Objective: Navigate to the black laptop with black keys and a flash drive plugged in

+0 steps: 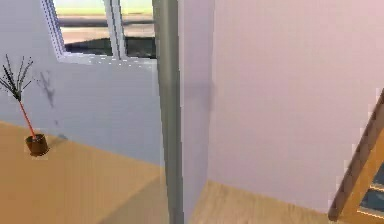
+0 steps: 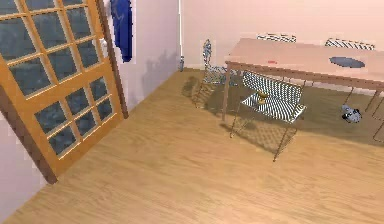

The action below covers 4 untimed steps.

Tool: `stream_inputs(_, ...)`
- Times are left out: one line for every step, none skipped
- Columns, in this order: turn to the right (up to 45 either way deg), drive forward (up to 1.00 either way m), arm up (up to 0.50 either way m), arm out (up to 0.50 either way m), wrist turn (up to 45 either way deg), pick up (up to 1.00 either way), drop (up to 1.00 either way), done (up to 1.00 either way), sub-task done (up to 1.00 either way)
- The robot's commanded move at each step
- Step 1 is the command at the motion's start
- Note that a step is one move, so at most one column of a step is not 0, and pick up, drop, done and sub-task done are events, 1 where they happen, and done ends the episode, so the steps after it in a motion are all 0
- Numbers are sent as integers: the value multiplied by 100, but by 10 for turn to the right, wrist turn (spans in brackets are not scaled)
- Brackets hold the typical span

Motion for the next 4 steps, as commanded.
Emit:
stream_inputs(-180, 0, 0, 0, 0, 0, 0, 0, 0)
stream_inputs(0, 5, 0, 0, 0, 0, 0, 0, 0)
stream_inputs(30, 0, 0, 0, 0, 0, 0, 0, 0)
stream_inputs(0, 35, 0, 0, 0, 0, 0, 0, 0)
